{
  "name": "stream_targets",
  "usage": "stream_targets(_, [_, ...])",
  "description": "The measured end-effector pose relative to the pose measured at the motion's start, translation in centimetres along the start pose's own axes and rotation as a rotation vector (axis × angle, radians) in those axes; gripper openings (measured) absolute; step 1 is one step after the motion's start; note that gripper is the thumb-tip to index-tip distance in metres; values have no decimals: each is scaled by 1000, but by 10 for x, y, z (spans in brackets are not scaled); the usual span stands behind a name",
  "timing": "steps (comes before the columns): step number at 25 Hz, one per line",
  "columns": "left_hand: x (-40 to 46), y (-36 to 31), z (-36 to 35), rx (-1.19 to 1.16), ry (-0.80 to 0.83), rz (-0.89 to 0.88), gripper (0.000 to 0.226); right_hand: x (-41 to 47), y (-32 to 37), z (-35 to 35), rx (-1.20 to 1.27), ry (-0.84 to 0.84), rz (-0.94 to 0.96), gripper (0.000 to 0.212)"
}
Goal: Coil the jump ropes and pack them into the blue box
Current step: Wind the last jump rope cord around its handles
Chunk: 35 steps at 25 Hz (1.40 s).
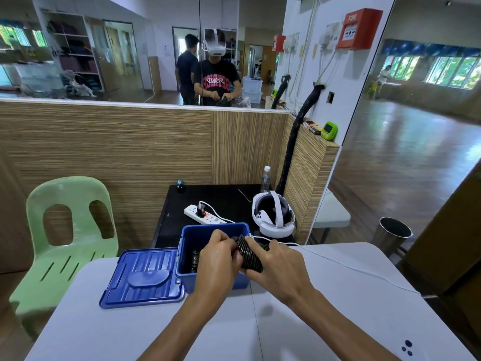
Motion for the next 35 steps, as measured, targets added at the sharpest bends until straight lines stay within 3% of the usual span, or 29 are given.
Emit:
stream_targets(11, [11,-2,4,61,-3,-10,16,2,0,1,-60,21,20,73])
stream_targets(19, [16,-1,-15,153,189,39,11,-3,5,-7,-31,48,35,71])
stream_targets(24, [4,4,-19,172,150,105,17,-4,10,-12,-51,44,59,74])
stream_targets(32, [-1,17,-11,-140,9,166,10,-2,5,-11,-23,34,31,73])
stream_targets(35, [3,26,-14,-191,30,199,3,0,2,-10,-17,47,3,75])
Point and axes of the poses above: each hand's wrist, its own x-axis towards the middle knuckle, its own z-axis out of the back of the hand, y = z × x, the point moved 10 cm from there along x, towards the middle knuckle, and after that the axes turned 4 degrees about -z, right-handed, at the moved point
